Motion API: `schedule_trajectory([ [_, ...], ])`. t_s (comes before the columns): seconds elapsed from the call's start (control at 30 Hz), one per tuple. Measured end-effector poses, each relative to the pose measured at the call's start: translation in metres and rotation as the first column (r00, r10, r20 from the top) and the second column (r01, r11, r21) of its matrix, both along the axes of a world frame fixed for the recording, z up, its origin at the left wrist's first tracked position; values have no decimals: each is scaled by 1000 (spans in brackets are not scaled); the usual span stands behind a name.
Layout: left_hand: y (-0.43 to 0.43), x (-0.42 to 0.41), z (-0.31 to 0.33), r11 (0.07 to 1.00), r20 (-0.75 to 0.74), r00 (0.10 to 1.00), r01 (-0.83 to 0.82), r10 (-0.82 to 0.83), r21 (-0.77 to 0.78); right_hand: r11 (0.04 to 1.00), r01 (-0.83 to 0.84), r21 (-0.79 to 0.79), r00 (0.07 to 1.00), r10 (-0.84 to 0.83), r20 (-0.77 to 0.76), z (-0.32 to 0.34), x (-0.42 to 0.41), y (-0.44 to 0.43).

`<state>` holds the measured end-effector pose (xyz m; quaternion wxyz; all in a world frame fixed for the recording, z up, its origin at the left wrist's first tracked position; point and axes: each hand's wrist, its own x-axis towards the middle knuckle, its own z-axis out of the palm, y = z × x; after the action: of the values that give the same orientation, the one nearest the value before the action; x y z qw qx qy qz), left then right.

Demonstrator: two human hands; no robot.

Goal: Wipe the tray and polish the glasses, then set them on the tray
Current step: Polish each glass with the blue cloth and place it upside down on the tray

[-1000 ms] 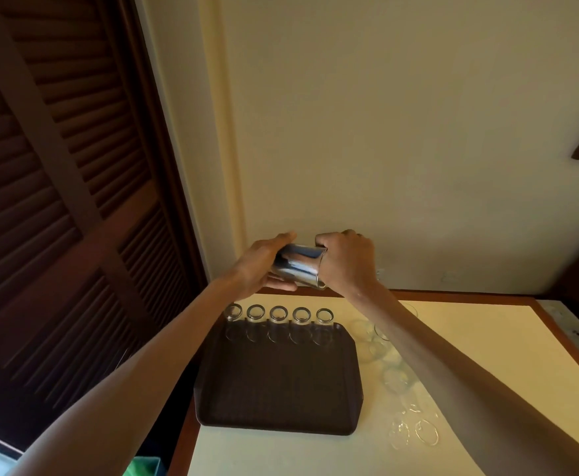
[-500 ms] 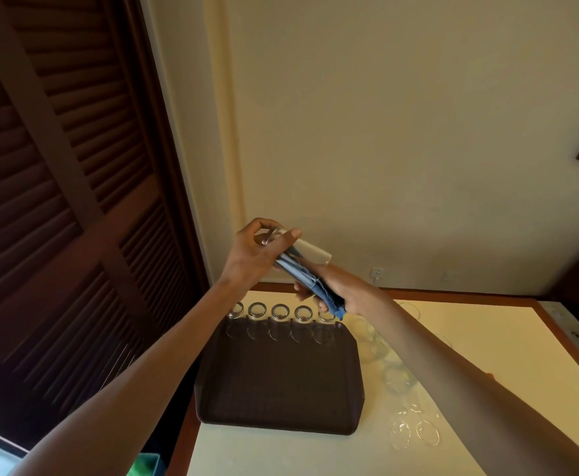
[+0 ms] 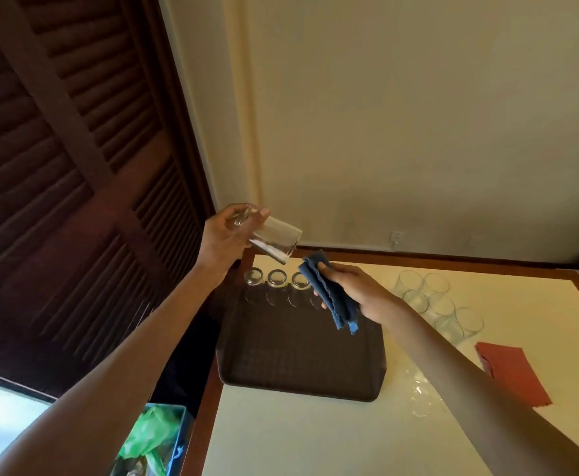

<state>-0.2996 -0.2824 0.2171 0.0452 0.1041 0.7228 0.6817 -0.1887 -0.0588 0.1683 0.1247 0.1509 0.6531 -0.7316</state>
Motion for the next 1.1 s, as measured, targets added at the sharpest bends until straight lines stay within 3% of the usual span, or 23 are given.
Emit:
schedule_trajectory([
  [0.23, -32, -9, -82, 927, 3, 1000, -9, 11, -374, 944, 328, -35, 915, -308, 260, -66, -16, -8],
  [0.37, -40, -8, -123, 853, 63, 998, 56, -27, -519, 916, 396, -69, 872, -352, 340, -94, -14, -22],
  [0.63, -43, -21, -196, 739, 98, 994, 98, -44, -666, 930, 366, 41, 885, -362, 292, -135, -23, -44],
  [0.87, -32, -31, -218, 671, 7, 997, 59, -79, -739, 891, 448, -76, 867, -412, 282, -148, -31, -51],
  [1.1, -27, -36, -231, 665, 19, 998, 57, -65, -744, 766, 607, -211, 772, -505, 386, -146, -45, -61],
])
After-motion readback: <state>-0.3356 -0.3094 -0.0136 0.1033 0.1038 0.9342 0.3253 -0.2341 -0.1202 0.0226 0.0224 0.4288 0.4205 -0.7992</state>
